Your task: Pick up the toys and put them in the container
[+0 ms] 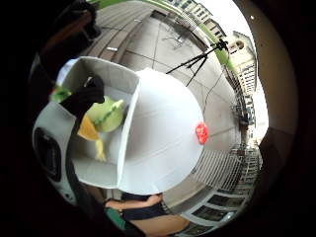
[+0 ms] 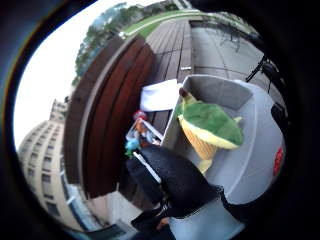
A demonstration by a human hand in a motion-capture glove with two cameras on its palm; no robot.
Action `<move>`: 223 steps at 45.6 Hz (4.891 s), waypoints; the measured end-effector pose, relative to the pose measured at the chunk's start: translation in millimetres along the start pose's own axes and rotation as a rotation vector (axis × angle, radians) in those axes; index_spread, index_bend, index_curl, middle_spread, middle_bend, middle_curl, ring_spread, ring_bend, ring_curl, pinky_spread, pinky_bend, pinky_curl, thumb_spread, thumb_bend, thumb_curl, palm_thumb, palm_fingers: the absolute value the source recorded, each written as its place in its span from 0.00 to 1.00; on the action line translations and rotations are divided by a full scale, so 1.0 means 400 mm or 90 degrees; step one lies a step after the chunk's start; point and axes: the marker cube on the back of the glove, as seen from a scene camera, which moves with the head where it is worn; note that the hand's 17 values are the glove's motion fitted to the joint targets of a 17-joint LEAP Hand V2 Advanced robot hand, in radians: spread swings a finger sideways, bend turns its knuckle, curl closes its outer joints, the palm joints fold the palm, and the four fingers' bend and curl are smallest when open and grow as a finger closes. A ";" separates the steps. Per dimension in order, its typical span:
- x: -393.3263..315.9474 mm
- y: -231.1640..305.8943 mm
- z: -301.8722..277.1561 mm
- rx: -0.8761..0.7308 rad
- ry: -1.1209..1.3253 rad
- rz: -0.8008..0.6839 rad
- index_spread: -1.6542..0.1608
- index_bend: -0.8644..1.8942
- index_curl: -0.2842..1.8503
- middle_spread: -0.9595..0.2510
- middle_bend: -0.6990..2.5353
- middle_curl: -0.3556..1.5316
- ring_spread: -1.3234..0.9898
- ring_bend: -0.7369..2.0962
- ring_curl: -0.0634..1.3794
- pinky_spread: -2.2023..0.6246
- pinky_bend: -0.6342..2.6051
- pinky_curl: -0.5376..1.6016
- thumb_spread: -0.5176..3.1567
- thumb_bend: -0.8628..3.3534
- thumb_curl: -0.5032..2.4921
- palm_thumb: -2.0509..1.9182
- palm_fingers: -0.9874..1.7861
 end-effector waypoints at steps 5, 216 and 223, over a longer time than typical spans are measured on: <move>0.044 0.028 0.001 -0.005 0.017 -0.014 0.73 0.37 0.17 0.66 0.33 0.51 0.48 0.64 0.31 0.69 0.65 0.45 0.40 0.17 0.37 0.48 0.33; 0.124 0.047 -0.144 0.060 -0.053 0.088 0.68 0.35 0.40 0.35 0.33 0.58 0.38 0.66 0.35 0.61 0.49 0.42 0.34 0.24 0.48 0.70 0.70; 0.012 0.056 -0.126 0.062 -0.039 0.073 0.68 0.35 0.40 0.35 0.33 0.59 0.38 0.66 0.35 0.61 0.49 0.43 0.34 0.24 0.49 0.70 0.70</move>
